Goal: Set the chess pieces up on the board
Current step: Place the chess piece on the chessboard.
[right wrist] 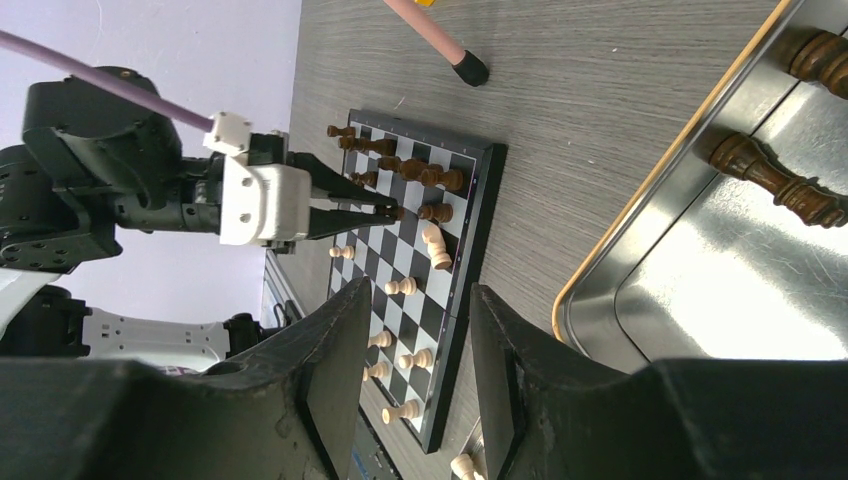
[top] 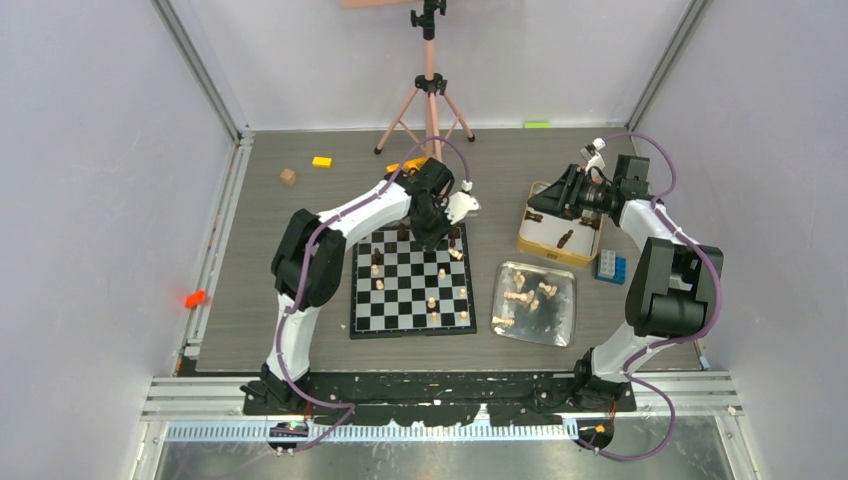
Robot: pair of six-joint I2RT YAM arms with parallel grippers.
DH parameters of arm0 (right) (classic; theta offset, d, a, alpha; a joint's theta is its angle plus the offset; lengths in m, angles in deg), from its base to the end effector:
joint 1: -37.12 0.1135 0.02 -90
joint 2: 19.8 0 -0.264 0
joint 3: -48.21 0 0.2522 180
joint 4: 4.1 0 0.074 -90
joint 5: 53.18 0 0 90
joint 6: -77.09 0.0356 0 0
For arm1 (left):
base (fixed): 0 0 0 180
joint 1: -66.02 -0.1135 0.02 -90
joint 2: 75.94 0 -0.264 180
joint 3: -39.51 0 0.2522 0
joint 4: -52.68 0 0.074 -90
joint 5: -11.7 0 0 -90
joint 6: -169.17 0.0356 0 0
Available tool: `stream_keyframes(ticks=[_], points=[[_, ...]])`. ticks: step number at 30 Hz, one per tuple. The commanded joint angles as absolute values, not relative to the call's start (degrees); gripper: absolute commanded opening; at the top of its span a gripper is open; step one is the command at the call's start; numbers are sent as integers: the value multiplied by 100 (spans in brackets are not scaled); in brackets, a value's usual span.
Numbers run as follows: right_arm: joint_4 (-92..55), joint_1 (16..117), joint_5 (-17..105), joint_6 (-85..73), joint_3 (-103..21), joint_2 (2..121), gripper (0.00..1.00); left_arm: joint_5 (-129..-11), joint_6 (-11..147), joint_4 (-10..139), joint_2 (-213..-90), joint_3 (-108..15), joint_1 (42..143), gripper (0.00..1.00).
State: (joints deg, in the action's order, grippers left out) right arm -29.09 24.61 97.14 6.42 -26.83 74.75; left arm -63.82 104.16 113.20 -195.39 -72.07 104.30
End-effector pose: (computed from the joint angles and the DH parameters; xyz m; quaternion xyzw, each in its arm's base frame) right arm 0.3425 -0.0443 0.2282 0.0319 0.8201 0.4824 0.3062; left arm 0.3395 -0.2793 0.2080 0.5312 0.8173 -0.1445 0.1704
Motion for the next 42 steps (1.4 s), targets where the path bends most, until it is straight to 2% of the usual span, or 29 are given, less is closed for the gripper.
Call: stream_keyframes(ticks=[1, 21, 30, 36, 42], points=[[-2849, 2429, 9759, 537, -2796, 7358, 47, -6595, 10226, 11528, -19681, -7567, 10435, 0], [-2849, 2431, 9782, 537, -2804, 7422, 47, -6687, 10035, 11223, -19828, -7635, 10437, 0], [-2846, 2429, 9782, 537, -2805, 7430, 47, -6738, 9958, 11041, -19904, -7597, 10442, 5], [-2849, 2429, 9780, 528, -2803, 7443, 47, -6783, 9938, 11034, -19845, -7513, 10435, 16], [-2848, 2429, 9781, 529, -2812, 7498, 47, -6783, 9913, 11041, -19527, -7322, 10440, 40]])
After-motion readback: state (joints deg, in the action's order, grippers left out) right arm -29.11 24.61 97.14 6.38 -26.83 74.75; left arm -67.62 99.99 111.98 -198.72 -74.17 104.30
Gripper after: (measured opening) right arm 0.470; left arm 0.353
